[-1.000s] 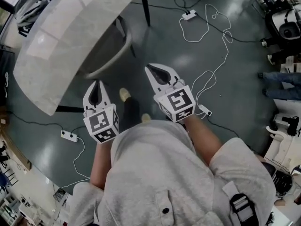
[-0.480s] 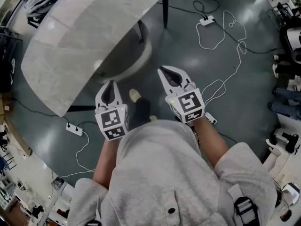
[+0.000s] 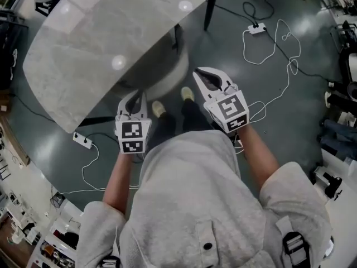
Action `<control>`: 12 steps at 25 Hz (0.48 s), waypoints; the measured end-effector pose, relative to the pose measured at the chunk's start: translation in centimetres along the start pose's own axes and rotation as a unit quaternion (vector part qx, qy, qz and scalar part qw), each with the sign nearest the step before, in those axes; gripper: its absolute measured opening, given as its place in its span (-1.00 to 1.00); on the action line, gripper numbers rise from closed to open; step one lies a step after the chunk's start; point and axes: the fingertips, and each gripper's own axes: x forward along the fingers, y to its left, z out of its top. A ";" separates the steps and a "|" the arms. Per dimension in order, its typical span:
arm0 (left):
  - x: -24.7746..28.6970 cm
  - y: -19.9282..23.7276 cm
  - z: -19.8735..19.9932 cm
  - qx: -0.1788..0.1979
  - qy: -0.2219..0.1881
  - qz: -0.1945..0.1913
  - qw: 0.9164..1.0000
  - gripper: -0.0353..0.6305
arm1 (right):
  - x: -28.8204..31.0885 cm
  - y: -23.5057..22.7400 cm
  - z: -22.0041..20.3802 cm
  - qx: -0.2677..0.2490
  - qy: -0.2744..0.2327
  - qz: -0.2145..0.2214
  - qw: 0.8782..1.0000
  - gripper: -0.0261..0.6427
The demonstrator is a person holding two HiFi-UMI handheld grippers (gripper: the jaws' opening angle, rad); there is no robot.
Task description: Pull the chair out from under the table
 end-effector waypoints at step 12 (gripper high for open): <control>2.9 -3.7 -7.6 0.066 0.150 -0.171 0.972 -0.29 | 6.9 0.3 -7.8 -0.199 0.141 0.291 0.925 -0.42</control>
